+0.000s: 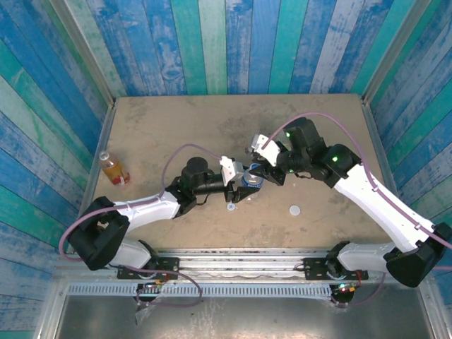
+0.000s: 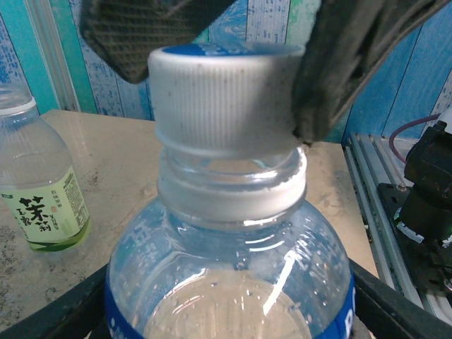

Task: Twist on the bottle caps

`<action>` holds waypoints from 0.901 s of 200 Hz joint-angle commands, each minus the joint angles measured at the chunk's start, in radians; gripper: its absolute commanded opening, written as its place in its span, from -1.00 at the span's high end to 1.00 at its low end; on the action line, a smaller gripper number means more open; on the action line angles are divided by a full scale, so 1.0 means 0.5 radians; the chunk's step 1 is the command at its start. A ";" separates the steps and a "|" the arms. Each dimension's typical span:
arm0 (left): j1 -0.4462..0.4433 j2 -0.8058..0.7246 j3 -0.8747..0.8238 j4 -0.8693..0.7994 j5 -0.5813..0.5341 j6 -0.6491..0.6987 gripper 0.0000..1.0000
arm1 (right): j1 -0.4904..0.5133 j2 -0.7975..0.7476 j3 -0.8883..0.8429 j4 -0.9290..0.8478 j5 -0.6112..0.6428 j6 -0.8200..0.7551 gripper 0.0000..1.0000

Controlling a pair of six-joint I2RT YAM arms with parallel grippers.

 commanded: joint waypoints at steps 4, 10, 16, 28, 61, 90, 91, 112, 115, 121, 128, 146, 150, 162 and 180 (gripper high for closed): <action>0.002 -0.116 -0.013 0.001 0.025 0.035 -0.41 | -0.014 0.013 0.036 -0.054 -0.051 0.005 0.32; 0.002 -0.118 -0.016 0.009 0.021 0.035 -0.41 | -0.015 0.017 0.039 -0.060 -0.054 0.005 0.33; 0.002 -0.123 -0.019 0.016 0.014 0.032 -0.41 | -0.015 0.022 0.034 -0.063 -0.055 0.011 0.33; 0.002 -0.135 -0.030 0.039 -0.014 0.029 -0.41 | -0.015 0.033 0.033 -0.072 -0.056 0.029 0.35; 0.002 -0.151 -0.042 0.178 -0.124 -0.012 -0.42 | -0.015 0.055 0.008 -0.069 -0.060 0.139 0.40; 0.002 -0.091 0.029 0.298 -0.295 -0.077 -0.42 | -0.014 0.079 -0.049 -0.017 -0.062 0.331 0.45; 0.002 -0.087 0.031 0.303 -0.302 -0.079 -0.42 | -0.015 0.080 -0.052 -0.013 -0.058 0.341 0.45; 0.002 -0.021 0.105 0.373 -0.434 -0.121 -0.42 | -0.015 0.098 -0.127 0.112 -0.006 0.568 0.44; 0.001 -0.010 0.120 0.370 -0.456 -0.122 -0.41 | -0.015 0.099 -0.139 0.128 0.001 0.601 0.45; 0.002 0.013 0.153 0.367 -0.500 -0.129 -0.41 | -0.014 0.106 -0.157 0.146 0.005 0.652 0.45; 0.002 0.040 0.182 0.367 -0.543 -0.135 -0.39 | -0.014 0.110 -0.178 0.163 0.001 0.697 0.46; 0.001 0.089 0.217 0.387 -0.582 -0.130 -0.36 | 0.003 0.086 -0.244 0.206 0.021 0.728 0.44; 0.000 0.098 0.213 0.395 -0.579 -0.133 -0.36 | 0.004 0.072 -0.266 0.223 0.038 0.732 0.45; 0.000 0.104 0.192 0.407 -0.565 -0.125 -0.36 | 0.002 0.036 -0.314 0.270 0.098 0.742 0.44; 0.002 0.081 0.150 0.359 -0.585 -0.088 -0.38 | 0.002 0.016 -0.348 0.298 0.136 0.737 0.45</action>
